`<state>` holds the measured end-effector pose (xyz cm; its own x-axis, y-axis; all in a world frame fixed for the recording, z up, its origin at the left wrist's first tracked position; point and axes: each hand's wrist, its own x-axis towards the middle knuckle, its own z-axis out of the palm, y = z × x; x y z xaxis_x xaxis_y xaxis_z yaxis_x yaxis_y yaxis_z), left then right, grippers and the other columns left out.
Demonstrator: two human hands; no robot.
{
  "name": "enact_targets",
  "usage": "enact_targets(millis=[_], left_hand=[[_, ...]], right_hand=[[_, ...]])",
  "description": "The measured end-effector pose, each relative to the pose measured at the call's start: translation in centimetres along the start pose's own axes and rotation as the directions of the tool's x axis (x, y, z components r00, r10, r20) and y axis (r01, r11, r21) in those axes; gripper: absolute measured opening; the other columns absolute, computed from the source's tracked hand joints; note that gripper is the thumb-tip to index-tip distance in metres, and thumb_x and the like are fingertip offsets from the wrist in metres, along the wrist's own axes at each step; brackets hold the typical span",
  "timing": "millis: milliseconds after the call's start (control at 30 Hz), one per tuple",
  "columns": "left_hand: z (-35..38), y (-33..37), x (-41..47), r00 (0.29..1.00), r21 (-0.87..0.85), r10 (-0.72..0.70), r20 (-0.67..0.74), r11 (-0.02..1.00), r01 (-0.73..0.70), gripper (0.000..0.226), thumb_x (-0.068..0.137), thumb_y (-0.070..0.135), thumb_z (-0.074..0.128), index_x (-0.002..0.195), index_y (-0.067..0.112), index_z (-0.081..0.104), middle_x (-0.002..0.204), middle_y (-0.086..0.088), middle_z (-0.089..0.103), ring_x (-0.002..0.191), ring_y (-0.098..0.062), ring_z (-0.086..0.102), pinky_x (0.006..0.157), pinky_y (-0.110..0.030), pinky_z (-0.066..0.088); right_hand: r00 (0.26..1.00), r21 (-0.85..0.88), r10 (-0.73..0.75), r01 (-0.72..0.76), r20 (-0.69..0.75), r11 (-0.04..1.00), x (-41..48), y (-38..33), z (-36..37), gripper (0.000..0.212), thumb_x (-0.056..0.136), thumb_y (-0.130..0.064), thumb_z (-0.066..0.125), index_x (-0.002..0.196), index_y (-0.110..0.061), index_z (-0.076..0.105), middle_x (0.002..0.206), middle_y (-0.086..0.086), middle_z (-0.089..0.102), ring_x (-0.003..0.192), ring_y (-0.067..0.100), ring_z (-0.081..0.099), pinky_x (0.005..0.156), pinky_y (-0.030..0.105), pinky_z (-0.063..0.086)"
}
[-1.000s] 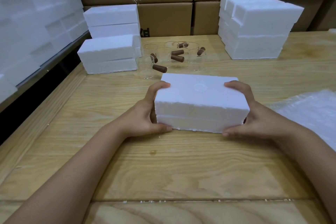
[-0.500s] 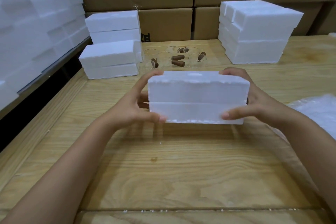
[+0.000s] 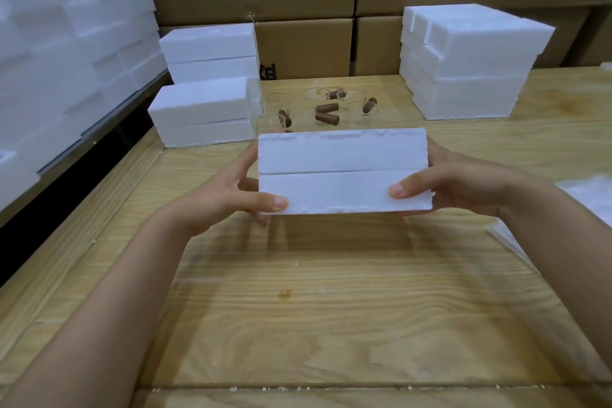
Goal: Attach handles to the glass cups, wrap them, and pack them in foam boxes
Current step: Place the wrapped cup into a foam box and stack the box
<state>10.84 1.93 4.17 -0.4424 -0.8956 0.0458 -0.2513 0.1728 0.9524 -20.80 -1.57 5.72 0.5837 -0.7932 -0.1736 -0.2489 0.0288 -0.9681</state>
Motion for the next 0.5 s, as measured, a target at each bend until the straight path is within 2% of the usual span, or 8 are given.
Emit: enact_targets(millis=[100, 167, 267, 400, 500], left_hand=[[-0.3, 0.0, 0.0, 1.0, -0.02, -0.002, -0.03, 1.0, 0.001, 0.089, 0.056, 0.035, 0.081, 0.12, 0.077, 0.035, 0.123, 0.034, 0.057, 0.109, -0.003, 0.062, 0.076, -0.016, 0.053], [-0.6, -0.2, 0.0, 0.998, -0.022, 0.011, -0.059, 1.0, -0.012, 0.095, 0.055, 0.031, 0.083, 0.122, 0.076, 0.033, 0.125, 0.032, 0.057, 0.112, -0.003, 0.061, 0.078, -0.015, 0.052], [-1.1, -0.3, -0.2, 0.991, -0.005, 0.054, -0.123, 0.998, -0.055, 0.101, 0.054, 0.028, 0.085, 0.125, 0.075, 0.03, 0.126, 0.029, 0.058, 0.113, -0.005, 0.061, 0.082, -0.019, 0.053], [-2.5, -0.1, -0.5, 0.968, 0.026, 0.126, -0.216, 0.992, -0.123, 0.103, 0.06, 0.026, 0.084, 0.133, 0.07, 0.026, 0.124, 0.024, 0.061, 0.113, -0.008, 0.062, 0.081, -0.021, 0.054], [-5.0, 0.4, -0.2, 0.94, 0.066, 0.177, -0.291, 0.984, -0.165, 0.105, 0.068, 0.016, 0.085, 0.138, 0.063, 0.023, 0.12, 0.022, 0.063, 0.112, -0.007, 0.062, 0.08, -0.021, 0.055]], right_hand=[[0.996, -0.036, -0.082, 0.081, -0.04, 0.996, 0.0, 0.0, 0.6, 0.076, 0.042, -0.035, 0.085, 0.105, -0.059, 0.049, 0.103, -0.027, 0.063, 0.097, 0.0, 0.064, 0.069, 0.022, 0.055], [0.985, -0.094, -0.15, 0.142, -0.082, 0.985, 0.1, -0.1, 1.2, 0.08, 0.04, -0.038, 0.084, 0.107, -0.059, 0.045, 0.096, -0.031, 0.059, 0.092, -0.006, 0.061, 0.066, 0.015, 0.052], [0.956, -0.2, -0.256, 0.226, -0.142, 0.953, 0.4, -0.5, 2.2, 0.085, 0.041, -0.041, 0.084, 0.111, -0.058, 0.04, 0.096, -0.04, 0.051, 0.089, -0.014, 0.054, 0.068, 0.007, 0.047], [0.904, -0.286, -0.386, 0.326, -0.184, 0.901, 1.5, -1.8, 3.0, 0.086, 0.049, -0.029, 0.085, 0.115, -0.057, 0.038, 0.104, -0.047, 0.043, 0.092, -0.016, 0.052, 0.067, 0.006, 0.047], [0.873, -0.328, -0.46, 0.391, -0.163, 0.86, 4.3, -4.2, 3.1, 0.086, 0.052, -0.028, 0.085, 0.117, -0.056, 0.037, 0.108, -0.043, 0.042, 0.093, -0.015, 0.051, 0.065, 0.01, 0.049]])
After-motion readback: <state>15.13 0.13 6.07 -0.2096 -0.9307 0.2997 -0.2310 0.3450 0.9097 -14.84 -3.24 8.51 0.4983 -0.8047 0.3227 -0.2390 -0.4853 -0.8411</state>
